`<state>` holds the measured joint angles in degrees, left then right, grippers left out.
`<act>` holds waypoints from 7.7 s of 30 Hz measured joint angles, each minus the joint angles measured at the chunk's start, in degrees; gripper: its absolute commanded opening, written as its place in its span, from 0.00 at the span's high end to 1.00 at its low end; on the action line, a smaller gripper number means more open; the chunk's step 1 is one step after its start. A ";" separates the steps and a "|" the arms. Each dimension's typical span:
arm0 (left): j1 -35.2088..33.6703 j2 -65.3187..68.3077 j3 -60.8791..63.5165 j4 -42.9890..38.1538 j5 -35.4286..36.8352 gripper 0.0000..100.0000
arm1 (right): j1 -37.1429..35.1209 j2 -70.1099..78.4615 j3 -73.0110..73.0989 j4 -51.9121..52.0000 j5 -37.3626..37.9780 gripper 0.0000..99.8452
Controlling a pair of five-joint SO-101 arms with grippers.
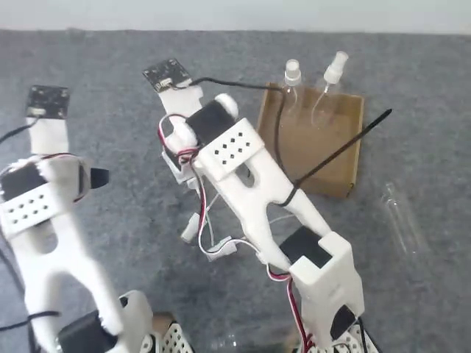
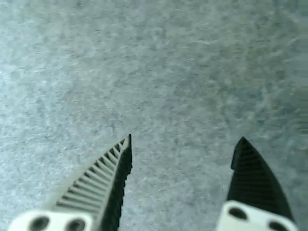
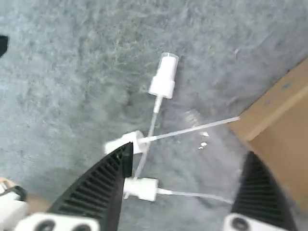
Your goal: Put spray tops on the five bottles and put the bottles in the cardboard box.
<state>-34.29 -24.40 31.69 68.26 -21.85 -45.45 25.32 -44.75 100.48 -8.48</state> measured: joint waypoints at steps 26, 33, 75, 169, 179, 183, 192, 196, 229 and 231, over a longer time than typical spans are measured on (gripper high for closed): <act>29.80 5.63 5.71 -11.43 28.04 0.76 | 54.15 -43.08 51.60 -4.31 50.90 0.81; 31.47 25.41 -5.27 -11.52 32.09 0.76 | 66.11 -38.95 57.23 -16.79 54.59 0.81; 38.07 42.29 -21.45 -0.62 22.51 0.98 | 73.76 -20.75 57.32 -27.87 54.77 0.81; 39.91 -1.85 13.89 -5.89 21.71 0.97 | 70.95 -18.11 63.74 -30.68 53.45 0.99; 39.91 -2.11 13.89 -5.89 21.98 0.97 | 59.60 -44.57 63.91 -20.22 44.40 0.99; 39.91 -2.20 13.98 -5.89 21.98 0.97 | 47.91 -56.88 68.22 -17.93 39.47 0.99; 39.91 -2.20 14.07 -5.89 21.98 0.97 | 28.66 -70.24 76.92 -17.76 33.76 0.99; 39.91 -2.20 14.07 -5.89 21.98 0.97 | 24.70 -70.77 79.03 -17.67 32.70 0.99; 25.14 -3.96 -39.21 12.84 40.97 0.99 | -3.60 -71.12 108.75 -80.88 18.90 0.99; 25.41 -6.51 -39.82 12.48 43.43 0.99 | -3.78 -71.12 110.24 -82.11 18.90 0.99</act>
<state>-8.88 -30.90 -8.13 80.75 21.58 -49.23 -45.80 65.49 18.37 10.42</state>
